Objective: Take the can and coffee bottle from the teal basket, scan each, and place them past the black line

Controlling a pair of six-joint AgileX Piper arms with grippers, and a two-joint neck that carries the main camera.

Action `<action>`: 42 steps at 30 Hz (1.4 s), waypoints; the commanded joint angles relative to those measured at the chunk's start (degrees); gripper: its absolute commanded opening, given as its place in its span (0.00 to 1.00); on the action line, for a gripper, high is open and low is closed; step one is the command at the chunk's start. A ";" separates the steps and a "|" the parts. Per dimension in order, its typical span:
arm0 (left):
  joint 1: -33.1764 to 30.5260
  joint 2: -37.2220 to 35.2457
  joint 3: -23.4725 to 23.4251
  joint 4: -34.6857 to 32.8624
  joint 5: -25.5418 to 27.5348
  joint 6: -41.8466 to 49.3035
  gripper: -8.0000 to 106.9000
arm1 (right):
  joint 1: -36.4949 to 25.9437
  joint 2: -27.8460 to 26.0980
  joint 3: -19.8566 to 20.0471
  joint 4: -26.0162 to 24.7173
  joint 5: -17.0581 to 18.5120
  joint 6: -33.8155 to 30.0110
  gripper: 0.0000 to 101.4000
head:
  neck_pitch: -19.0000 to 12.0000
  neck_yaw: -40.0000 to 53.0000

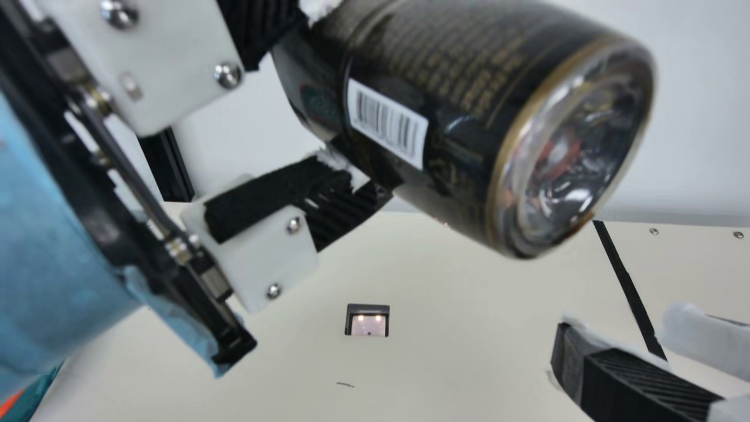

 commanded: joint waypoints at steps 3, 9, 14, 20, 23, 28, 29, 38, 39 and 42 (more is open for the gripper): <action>-1.06 -0.24 0.26 0.64 -1.20 -0.50 0.16 | 0.00 0.00 0.00 0.00 0.00 0.00 1.00 | -1.60 -0.19; -1.62 -0.30 0.26 0.94 -1.99 -0.81 0.16 | 0.00 0.00 0.00 0.00 0.00 0.00 1.00 | -1.60 -0.19; -1.62 -0.30 0.26 0.94 -1.99 -0.81 0.16 | 0.00 0.00 0.00 0.00 0.00 0.00 1.00 | -1.60 -0.19; -2.95 -0.29 0.26 0.83 -2.37 -0.23 0.16 | 0.00 0.00 0.00 0.00 0.00 0.00 1.00 | -1.60 -0.19; -4.64 -0.29 0.51 0.74 -2.96 -0.17 0.16 | 0.00 0.00 0.00 0.00 0.00 0.00 1.00 | -1.60 -0.19; -5.13 -0.30 0.61 0.77 -3.01 -0.16 0.16 | 0.00 0.00 0.00 0.00 0.00 0.00 1.00 | -1.60 -0.19; -5.13 -0.30 0.61 0.77 -3.11 -0.16 0.16 | 0.00 0.00 0.00 0.00 0.00 0.00 1.00 | -1.60 -0.19; -5.13 -0.30 0.61 0.77 -3.11 -0.16 0.16 | 0.00 0.00 0.00 0.00 0.00 0.00 1.00 | -1.60 -0.19; -5.13 -0.30 0.61 0.77 -3.11 -0.16 0.16 | 0.00 0.00 0.00 0.00 0.00 0.00 1.00 | -1.60 -0.19; -5.13 -0.30 0.61 0.77 -3.11 -0.16 0.16 | 0.00 0.00 0.00 0.00 0.00 0.00 1.00 | -1.60 -0.19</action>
